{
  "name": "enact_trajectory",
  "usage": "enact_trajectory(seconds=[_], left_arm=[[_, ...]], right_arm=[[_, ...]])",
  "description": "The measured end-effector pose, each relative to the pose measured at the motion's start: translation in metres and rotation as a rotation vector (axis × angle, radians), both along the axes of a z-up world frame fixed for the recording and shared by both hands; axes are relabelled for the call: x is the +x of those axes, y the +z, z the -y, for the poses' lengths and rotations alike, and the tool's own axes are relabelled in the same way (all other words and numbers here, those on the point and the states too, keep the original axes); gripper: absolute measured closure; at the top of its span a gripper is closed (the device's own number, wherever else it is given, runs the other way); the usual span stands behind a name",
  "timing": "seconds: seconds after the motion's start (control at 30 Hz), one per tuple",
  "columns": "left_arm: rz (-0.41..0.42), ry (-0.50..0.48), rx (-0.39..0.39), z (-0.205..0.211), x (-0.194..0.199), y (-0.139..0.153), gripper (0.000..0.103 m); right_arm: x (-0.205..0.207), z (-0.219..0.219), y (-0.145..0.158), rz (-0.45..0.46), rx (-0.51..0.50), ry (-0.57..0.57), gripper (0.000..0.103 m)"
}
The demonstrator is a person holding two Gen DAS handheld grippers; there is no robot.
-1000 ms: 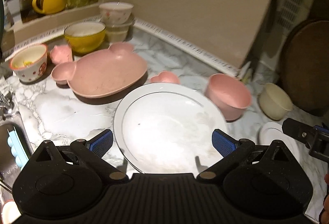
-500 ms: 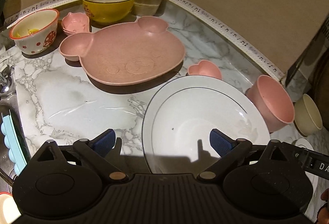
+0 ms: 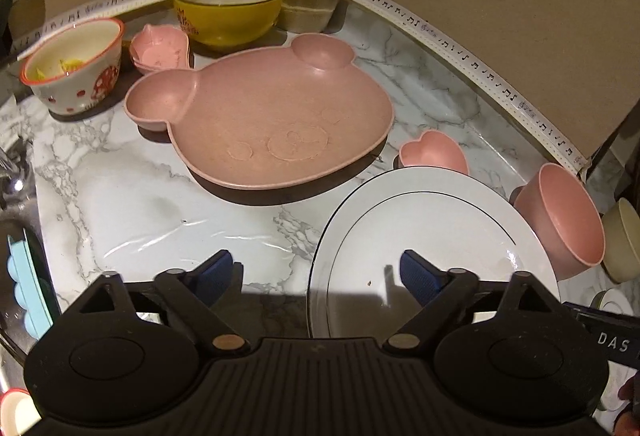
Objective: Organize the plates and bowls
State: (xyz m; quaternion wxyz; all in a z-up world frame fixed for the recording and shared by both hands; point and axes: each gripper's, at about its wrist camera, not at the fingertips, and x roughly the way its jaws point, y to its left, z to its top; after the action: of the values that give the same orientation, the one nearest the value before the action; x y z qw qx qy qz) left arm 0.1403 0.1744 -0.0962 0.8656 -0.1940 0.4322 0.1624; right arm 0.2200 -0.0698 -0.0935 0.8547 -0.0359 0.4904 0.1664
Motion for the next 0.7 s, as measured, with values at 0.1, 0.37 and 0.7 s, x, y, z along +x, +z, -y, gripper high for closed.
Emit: enact_trajectory(seconds=[0.1,0.37,0.7], left_arm=[[-0.008,0.003,-0.017,-0.0028,0.0014,-0.0012,0.031],[-0.03,-0.013,-0.054,-0.0023,0.0042,-0.0043,0.055],[-0.016,-0.021,-0.089,-0.0067,0.0002,-0.0012,0.081]], right_arm=[[0.0012,-0.0012,-0.0002,-0.006,0.007,-0.008,0.055],[0.0036,0.0003,-0.0022,-0.034,0.035,-0.025,0.076],[-0.0012,-0.0017,-0.0015,-0.053,0.064,-0.016,0.09]])
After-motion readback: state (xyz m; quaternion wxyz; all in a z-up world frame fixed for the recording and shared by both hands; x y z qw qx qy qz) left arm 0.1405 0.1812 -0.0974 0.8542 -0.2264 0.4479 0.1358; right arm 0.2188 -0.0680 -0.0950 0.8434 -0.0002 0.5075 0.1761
